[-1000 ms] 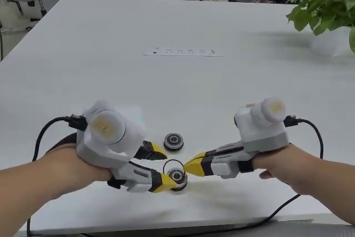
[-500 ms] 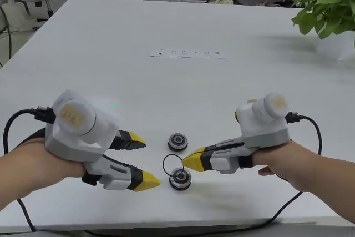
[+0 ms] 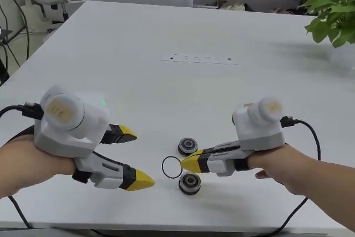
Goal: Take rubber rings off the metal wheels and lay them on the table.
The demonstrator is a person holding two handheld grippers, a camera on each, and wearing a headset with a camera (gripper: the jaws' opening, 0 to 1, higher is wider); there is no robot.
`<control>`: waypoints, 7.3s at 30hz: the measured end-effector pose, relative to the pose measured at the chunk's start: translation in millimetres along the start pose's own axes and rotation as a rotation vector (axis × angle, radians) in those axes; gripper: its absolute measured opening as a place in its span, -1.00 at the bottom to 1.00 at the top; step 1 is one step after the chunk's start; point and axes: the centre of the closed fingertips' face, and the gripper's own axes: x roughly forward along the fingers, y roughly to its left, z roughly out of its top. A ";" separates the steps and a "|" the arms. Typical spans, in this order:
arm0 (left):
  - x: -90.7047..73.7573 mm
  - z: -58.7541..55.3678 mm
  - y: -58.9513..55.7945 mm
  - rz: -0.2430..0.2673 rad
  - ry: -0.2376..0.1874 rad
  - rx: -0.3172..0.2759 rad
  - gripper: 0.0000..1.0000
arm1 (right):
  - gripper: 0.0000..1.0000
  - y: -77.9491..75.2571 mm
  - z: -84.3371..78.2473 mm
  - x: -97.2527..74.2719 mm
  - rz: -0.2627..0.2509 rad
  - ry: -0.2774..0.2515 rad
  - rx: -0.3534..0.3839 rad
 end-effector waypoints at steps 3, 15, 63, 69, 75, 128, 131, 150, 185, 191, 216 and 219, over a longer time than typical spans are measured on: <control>-3.0 -3.9 0.8 0.007 0.005 -0.005 0.22 | -1.00 -1.4 -0.4 4.6 -0.004 0.006 -0.002; -9.4 -10.5 5.2 0.021 0.011 -0.019 0.24 | -1.00 -14.5 -5.3 21.0 -0.063 0.038 -0.006; 33.8 12.3 -10.5 -0.085 0.031 0.029 0.13 | -0.56 -21.1 -17.9 -31.7 -0.110 0.007 -0.083; 43.1 12.5 -13.5 -0.108 0.035 0.029 0.08 | -0.52 -18.6 -25.7 -32.9 -0.097 0.023 -0.104; 51.4 12.8 -15.8 -0.129 0.038 0.022 -0.01 | -0.48 -16.5 -31.9 -31.8 -0.084 0.044 -0.131; 105.5 3.1 -37.0 -0.161 0.107 0.164 -0.83 | -0.44 -16.5 -61.1 -22.5 -0.069 0.162 -0.236; 105.3 3.3 -37.5 -0.156 0.103 0.161 -0.83 | -0.44 -16.7 -61.7 -21.4 -0.067 0.164 -0.238; 105.2 4.8 -37.9 -0.137 0.080 0.160 -0.84 | -0.52 -13.7 -54.8 -11.1 -0.066 0.158 -0.306; 104.9 4.1 -37.6 -0.122 0.062 0.148 -0.84 | -0.96 -20.7 -62.0 -18.3 -0.100 0.204 -0.306; 104.8 3.9 -37.5 -0.118 0.062 0.147 -0.84 | -1.00 -20.7 -62.0 -18.6 -0.109 0.200 -0.248; 105.6 4.9 -37.1 -0.099 0.058 0.140 -0.84 | -1.00 -26.0 -54.4 -27.1 -0.123 0.107 -0.009; 106.0 5.3 -37.2 -0.095 0.057 0.139 -0.84 | -1.00 -26.1 -50.7 -27.8 -0.120 0.086 0.017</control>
